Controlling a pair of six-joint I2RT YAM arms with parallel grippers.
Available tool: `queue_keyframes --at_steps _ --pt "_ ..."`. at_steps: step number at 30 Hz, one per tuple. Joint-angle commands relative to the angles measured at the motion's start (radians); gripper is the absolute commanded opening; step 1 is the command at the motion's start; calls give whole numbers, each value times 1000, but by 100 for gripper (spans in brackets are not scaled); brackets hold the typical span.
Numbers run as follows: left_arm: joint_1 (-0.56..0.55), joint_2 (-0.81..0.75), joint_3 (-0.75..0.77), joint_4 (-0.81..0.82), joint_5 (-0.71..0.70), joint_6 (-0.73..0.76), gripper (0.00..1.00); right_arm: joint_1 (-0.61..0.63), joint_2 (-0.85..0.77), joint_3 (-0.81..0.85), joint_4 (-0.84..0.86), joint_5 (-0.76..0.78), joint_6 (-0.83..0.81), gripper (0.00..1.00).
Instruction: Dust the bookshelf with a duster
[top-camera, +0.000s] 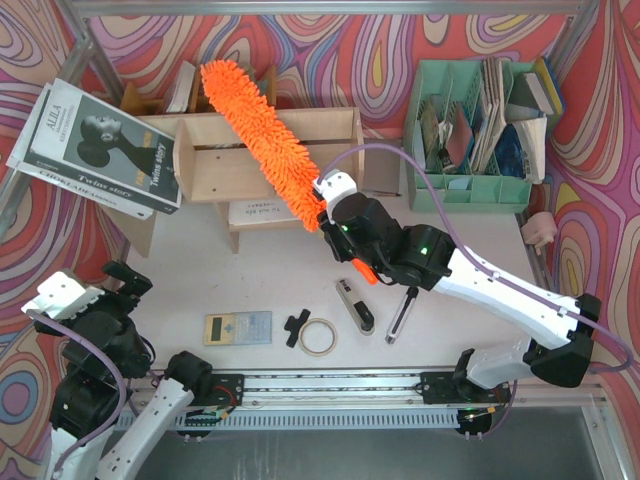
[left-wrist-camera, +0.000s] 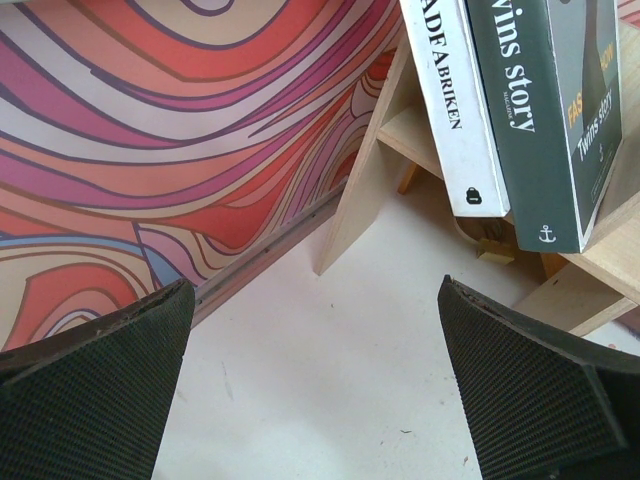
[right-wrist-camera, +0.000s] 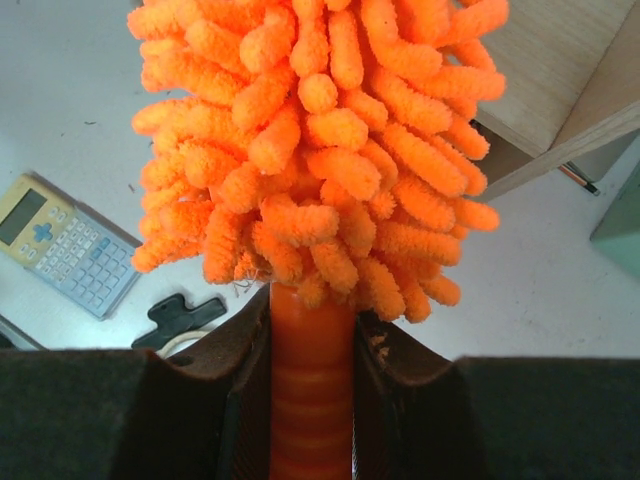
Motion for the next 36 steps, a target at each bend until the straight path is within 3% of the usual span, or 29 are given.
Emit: queue_keyframes --at_steps 1,17,25,36 --pt "4 -4 -6 11 2 14 98 1 -32 6 12 83 22 0" --pt "4 -5 -4 10 3 12 98 -8 -154 8 -204 368 58 0" --pt "3 -2 -4 10 6 11 98 -64 -211 -6 -326 452 218 0" --pt "5 -4 -4 10 9 11 98 -176 -252 -147 -216 245 233 0"
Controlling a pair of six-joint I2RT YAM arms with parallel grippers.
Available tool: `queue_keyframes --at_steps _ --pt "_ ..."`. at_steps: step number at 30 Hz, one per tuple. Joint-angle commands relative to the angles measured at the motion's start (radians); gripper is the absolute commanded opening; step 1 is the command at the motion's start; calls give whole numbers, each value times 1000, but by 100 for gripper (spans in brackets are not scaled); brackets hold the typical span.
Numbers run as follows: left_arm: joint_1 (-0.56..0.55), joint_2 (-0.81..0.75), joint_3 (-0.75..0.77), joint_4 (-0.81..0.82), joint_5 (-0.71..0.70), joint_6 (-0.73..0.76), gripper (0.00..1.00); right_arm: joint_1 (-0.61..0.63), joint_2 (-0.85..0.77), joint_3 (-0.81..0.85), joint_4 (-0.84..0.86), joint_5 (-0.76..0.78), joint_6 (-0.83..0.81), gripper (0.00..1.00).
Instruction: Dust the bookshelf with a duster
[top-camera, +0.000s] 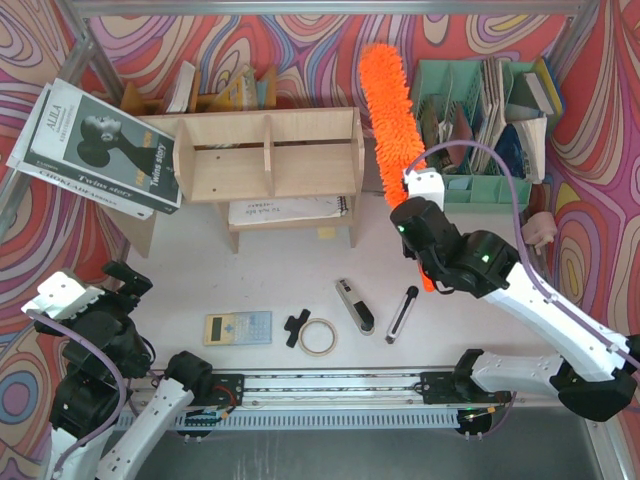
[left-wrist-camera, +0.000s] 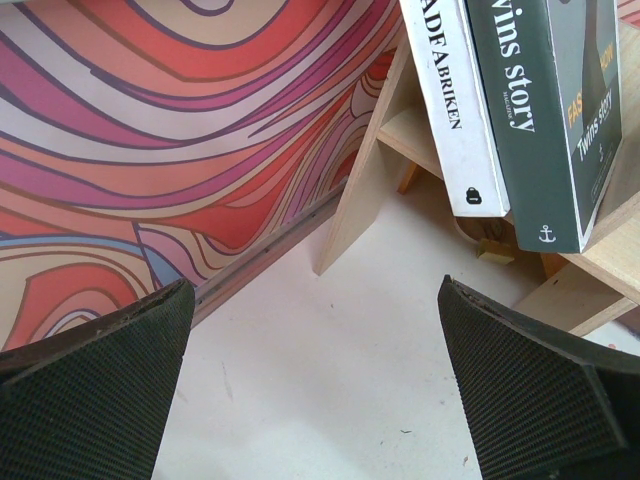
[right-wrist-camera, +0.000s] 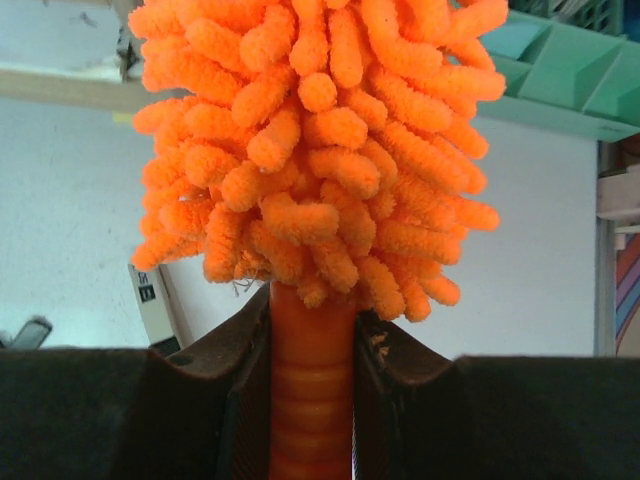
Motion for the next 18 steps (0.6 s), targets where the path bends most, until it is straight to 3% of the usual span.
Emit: queue_keyframes --at_steps 1,18 --pt "3 -4 -4 10 9 11 99 -2 -14 -59 93 -88 21 0" --pt "3 3 -6 13 20 17 99 -3 -52 -470 316 -284 126 0"
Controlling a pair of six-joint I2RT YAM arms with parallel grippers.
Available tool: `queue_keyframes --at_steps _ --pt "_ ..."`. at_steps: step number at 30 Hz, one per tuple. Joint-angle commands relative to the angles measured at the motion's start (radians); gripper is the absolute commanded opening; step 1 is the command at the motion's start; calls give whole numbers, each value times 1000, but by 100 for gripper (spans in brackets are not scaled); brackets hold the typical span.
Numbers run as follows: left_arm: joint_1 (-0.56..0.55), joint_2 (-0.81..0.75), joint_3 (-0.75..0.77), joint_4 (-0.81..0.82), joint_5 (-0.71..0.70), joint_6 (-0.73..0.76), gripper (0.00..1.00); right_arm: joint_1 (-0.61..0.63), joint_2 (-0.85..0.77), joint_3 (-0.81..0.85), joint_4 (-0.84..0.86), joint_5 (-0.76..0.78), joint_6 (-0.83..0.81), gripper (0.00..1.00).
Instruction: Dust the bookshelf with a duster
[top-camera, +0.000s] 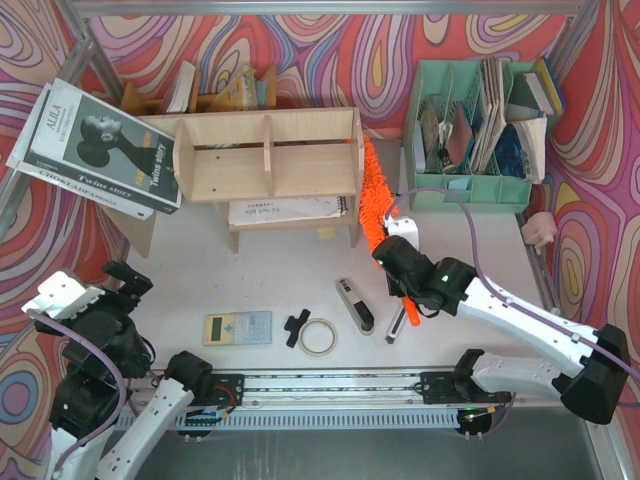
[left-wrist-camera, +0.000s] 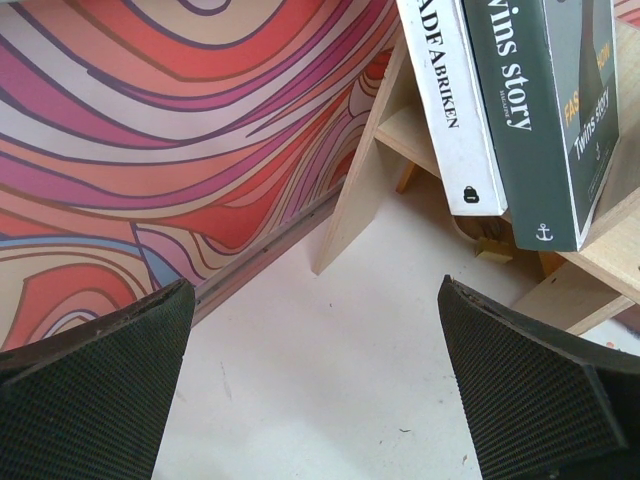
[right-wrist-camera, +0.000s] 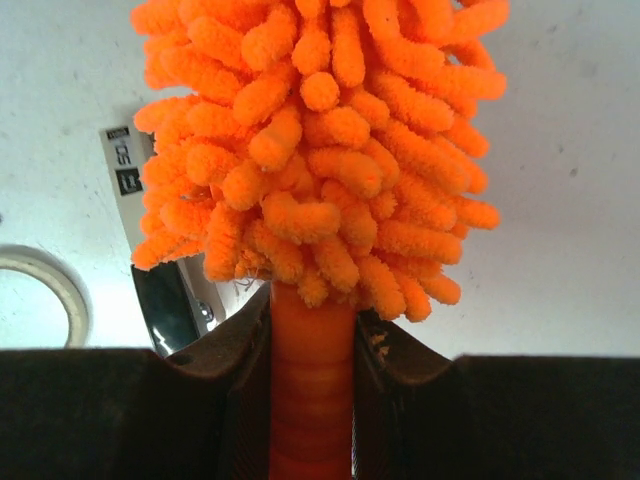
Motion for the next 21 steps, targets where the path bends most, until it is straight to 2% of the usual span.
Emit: queue_keyframes --at_steps 1,12,21 --pt "5 2 -4 11 13 16 99 0 -24 -39 128 -50 26 0" --pt "5 1 -6 13 20 18 99 -1 -74 174 46 19 -39 0" --pt "4 22 -7 17 31 20 99 -1 -70 -50 147 -80 37 0"
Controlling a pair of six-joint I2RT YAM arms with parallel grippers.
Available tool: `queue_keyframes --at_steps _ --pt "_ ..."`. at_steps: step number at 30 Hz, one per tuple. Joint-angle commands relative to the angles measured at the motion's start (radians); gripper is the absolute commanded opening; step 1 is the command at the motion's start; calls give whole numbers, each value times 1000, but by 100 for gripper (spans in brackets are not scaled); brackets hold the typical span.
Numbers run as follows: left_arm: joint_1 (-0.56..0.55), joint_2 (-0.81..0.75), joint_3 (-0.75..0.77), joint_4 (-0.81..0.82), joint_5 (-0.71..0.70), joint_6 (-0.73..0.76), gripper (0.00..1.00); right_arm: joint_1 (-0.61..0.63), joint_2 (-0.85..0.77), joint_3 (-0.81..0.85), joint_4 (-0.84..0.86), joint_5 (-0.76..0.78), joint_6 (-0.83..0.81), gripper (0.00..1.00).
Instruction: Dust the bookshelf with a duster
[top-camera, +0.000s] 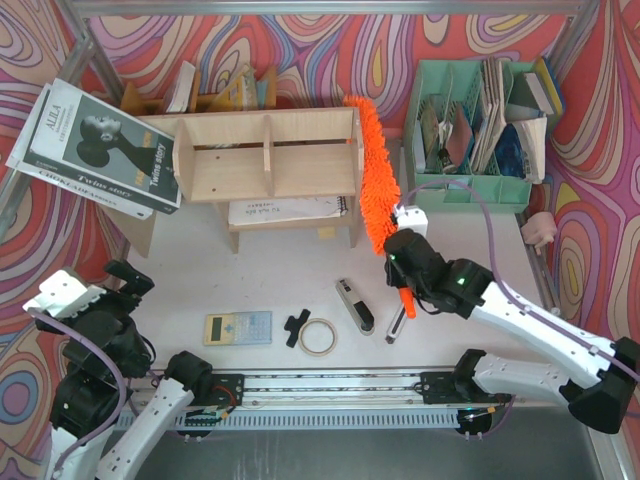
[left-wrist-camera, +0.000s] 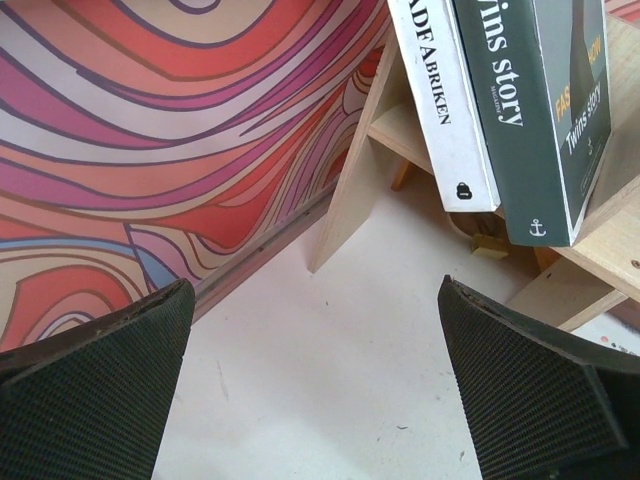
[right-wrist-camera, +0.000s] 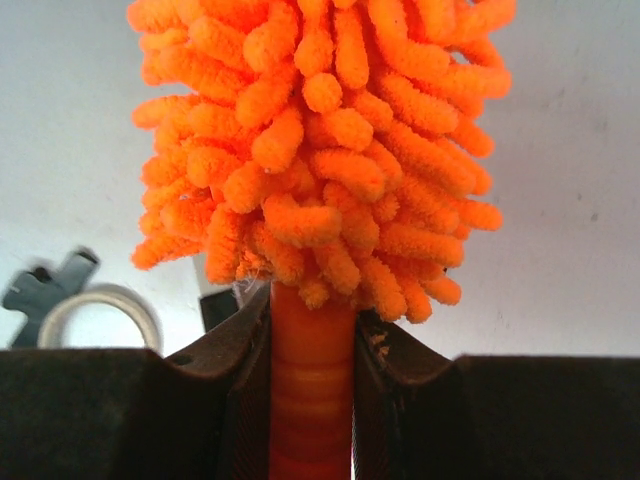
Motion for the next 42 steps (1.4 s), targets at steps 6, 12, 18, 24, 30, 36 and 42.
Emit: queue_keyframes --at_steps 6,12,18,24,30,36,42 --pt "4 43 -2 14 23 23 99 6 18 -163 113 -85 42 0" --pt "5 41 -6 17 23 24 99 7 0 -29 56 -43 -7 0" --pt "4 48 -6 18 32 27 99 7 -34 28 7 -37 -12 0" --pt "4 58 -4 20 52 30 99 7 -33 -136 53 -106 53 0" --pt "4 81 -5 23 82 37 99 7 -27 -281 139 -156 106 0" --pt "5 102 -3 42 226 49 99 8 31 -275 143 -146 97 0" --pt "4 144 3 41 272 51 99 7 -66 -159 67 -13 24 0"
